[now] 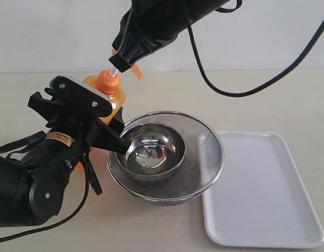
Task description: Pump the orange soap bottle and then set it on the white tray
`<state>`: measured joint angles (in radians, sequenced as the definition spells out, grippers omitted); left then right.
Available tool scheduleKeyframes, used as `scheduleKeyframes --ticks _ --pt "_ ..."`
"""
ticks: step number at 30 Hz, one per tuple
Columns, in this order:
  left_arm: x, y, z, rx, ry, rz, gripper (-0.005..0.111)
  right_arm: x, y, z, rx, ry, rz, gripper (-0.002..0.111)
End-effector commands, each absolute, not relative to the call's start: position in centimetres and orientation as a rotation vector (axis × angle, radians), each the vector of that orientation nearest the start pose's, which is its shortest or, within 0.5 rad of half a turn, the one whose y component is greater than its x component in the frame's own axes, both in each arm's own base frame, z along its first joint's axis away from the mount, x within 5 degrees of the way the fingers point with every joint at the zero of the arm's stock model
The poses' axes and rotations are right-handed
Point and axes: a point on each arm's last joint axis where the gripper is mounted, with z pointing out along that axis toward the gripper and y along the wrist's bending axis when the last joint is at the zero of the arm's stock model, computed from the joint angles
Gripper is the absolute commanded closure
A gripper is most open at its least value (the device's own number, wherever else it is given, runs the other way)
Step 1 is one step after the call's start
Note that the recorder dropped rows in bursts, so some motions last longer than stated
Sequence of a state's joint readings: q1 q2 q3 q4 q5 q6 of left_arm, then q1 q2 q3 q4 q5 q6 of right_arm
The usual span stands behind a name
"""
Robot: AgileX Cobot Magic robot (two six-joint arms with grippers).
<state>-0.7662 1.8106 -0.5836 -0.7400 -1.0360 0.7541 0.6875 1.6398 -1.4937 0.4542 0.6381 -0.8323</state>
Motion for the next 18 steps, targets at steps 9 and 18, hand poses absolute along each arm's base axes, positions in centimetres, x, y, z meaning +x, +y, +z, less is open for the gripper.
scheduleKeyframes --ticks 9,18 --pt "25.1 -17.4 14.2 0.525 1.777 0.185 0.102 27.6 25.8 36.5 -1.327 1.777 0.418 0.108" --pt "25.1 -17.4 14.2 0.525 1.777 0.185 0.102 28.6 26.8 33.3 -1.367 1.894 0.449 0.108"
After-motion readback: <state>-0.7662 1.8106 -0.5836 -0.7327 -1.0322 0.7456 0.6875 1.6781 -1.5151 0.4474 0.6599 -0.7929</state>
